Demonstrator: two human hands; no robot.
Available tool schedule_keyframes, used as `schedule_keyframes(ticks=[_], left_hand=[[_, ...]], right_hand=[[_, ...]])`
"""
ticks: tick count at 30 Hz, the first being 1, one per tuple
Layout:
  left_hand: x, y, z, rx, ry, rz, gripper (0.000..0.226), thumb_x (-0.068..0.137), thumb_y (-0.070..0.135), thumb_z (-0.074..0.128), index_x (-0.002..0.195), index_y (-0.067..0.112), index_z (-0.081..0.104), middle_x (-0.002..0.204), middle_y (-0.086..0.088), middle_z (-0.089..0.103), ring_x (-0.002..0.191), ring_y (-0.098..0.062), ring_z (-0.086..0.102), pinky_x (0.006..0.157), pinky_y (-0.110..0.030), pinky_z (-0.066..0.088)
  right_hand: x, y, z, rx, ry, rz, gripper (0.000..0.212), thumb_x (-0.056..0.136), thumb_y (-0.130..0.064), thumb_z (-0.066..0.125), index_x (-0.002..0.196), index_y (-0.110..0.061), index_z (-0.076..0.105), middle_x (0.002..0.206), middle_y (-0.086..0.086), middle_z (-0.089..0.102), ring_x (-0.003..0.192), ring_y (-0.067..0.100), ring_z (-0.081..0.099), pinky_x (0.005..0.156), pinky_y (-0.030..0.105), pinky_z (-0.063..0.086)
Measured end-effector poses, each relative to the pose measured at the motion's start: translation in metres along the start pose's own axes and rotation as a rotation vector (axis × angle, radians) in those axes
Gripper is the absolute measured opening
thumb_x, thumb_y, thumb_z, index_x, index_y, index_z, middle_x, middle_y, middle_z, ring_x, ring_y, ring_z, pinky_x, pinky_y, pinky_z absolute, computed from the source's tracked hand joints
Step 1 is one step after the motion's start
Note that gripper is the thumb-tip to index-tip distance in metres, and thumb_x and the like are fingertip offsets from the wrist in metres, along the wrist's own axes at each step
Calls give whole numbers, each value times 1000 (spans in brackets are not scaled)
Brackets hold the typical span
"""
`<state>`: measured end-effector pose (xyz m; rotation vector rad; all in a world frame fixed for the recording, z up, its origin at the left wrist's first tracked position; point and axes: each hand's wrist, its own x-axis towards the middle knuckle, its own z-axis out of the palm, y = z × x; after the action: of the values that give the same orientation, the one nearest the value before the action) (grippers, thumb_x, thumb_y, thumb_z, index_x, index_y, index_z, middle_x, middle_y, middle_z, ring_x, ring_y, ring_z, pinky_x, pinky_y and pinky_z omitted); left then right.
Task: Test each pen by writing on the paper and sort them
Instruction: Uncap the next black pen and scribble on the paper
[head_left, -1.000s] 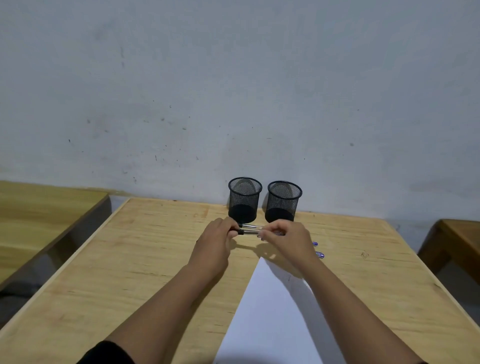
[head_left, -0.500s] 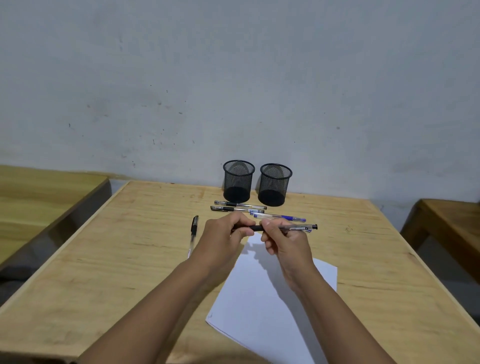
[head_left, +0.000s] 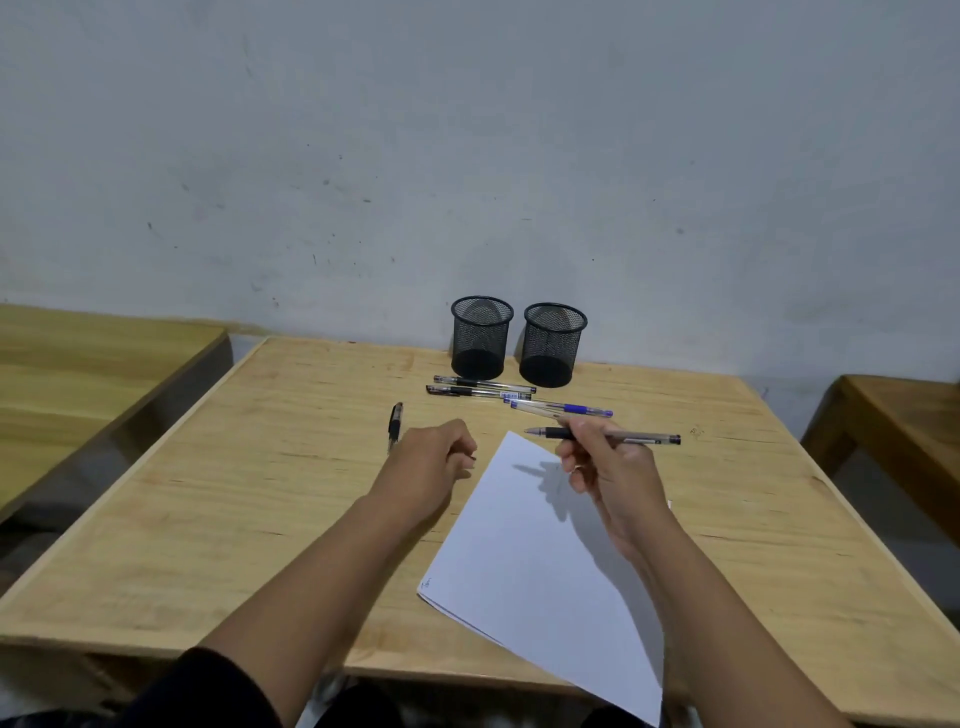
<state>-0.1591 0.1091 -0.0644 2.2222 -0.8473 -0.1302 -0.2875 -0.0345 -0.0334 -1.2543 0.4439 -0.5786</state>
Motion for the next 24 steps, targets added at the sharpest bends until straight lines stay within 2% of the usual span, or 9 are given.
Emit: schedule_keyframes(ticks=[2,3,7,11,15,19,22,24], left_hand=[[-2,-7,3,83,-37,-2,9,85,12,59,89,19,64,91,0,71,85,-13,62,79,-33,53],[-4,-9,3,105,-48,-1,10,85,14,60,91,20,64,93,0,70,89,-16,61,82,-36,52],[-16,-5,-1,98,-30,51,19,85,13,62,103,17,66,105,-1,69,95,-12,60,83,-22,43],[-49,-2,-16,24,32,89,19,86,12,60,101,20,68,103,6,66,93,-9,59,77,-6,38],[-93,-14,-25,4,26,101,15,82,19,66,94,26,70,95,16,63,89,1,55,77,0,33],[-114,-28,-24,8,-11,140,19,74,30,63,91,25,72,92,14,69,91,3,56,80,1,36],[-118,-34,-20,-8,3,137,20,74,28,65,92,22,72,92,10,71,92,0,56,80,-1,35],[-118,-36,-18,-8,18,142,20,73,28,65,92,22,72,92,8,72,91,0,56,80,-1,35]], right_hand=[[-5,6,-1,-23,-14,38,16,92,-14,55,87,-10,70,69,8,66,53,8,55,42,16,41],[-7,9,-2,-34,-22,51,16,92,-15,55,88,-10,70,72,8,69,55,8,58,43,16,42],[-17,14,2,-107,-98,59,11,89,-8,58,90,-11,69,73,7,67,59,11,58,46,17,43],[-35,16,7,-208,-180,82,10,85,-2,62,83,-12,64,55,1,51,49,11,41,44,17,34],[-53,23,15,-286,-261,134,14,87,-8,60,80,-16,69,53,-2,53,47,9,42,46,17,33],[-60,28,29,-281,-380,172,15,92,-8,52,81,-6,61,55,4,60,40,12,49,35,20,29],[-58,35,39,-302,-426,193,13,91,-6,51,81,-5,59,56,8,60,40,16,48,37,21,27],[-54,38,43,-432,-438,126,10,88,-3,55,80,-6,61,56,6,58,42,14,46,39,19,34]])
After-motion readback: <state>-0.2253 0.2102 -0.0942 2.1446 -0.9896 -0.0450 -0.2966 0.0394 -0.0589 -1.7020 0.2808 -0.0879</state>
